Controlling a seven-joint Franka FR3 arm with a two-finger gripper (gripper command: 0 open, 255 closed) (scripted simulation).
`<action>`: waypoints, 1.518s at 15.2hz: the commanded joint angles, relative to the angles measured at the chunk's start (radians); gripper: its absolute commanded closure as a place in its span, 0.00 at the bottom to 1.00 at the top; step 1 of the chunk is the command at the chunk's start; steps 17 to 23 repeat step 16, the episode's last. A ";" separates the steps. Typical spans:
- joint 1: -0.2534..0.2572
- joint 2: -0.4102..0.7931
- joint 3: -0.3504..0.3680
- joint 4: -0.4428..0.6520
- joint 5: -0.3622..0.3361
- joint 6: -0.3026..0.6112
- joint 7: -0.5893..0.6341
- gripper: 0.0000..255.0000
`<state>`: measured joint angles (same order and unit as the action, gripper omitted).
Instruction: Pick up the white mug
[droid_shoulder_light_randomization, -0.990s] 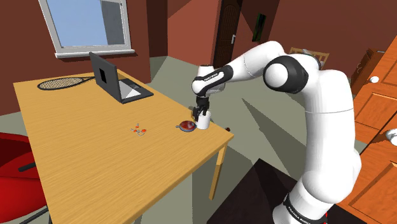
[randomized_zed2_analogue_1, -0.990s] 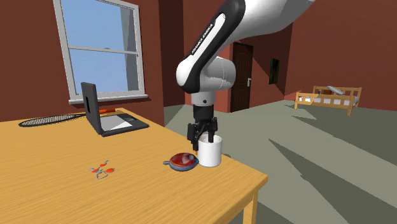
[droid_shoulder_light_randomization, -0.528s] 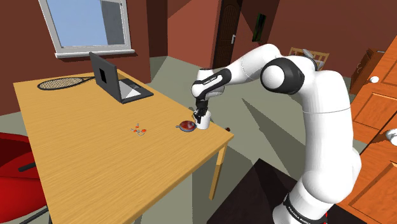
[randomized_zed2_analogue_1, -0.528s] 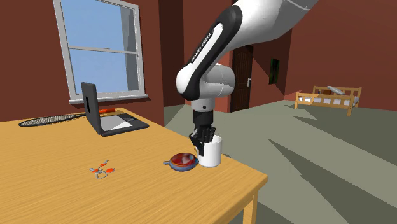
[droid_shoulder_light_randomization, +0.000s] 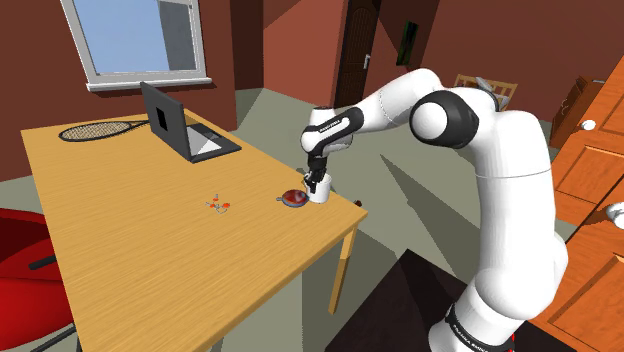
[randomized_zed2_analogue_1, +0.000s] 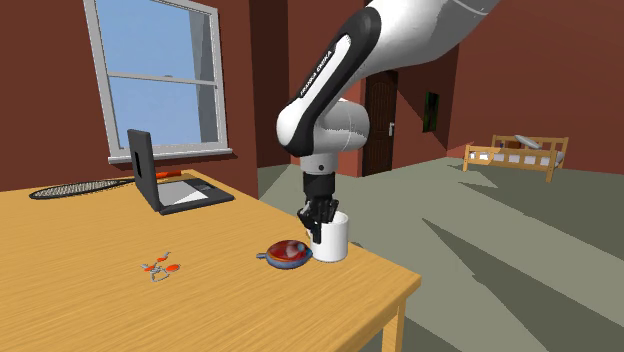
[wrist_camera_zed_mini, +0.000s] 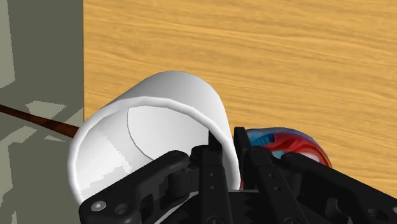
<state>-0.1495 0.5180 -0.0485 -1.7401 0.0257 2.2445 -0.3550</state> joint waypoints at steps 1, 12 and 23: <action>0.000 -0.013 -0.001 0.002 -0.001 -0.015 0.000 1.00; 0.002 -0.086 -0.003 0.045 -0.005 -0.132 0.003 1.00; 0.002 -0.098 -0.003 0.057 -0.006 -0.156 0.003 1.00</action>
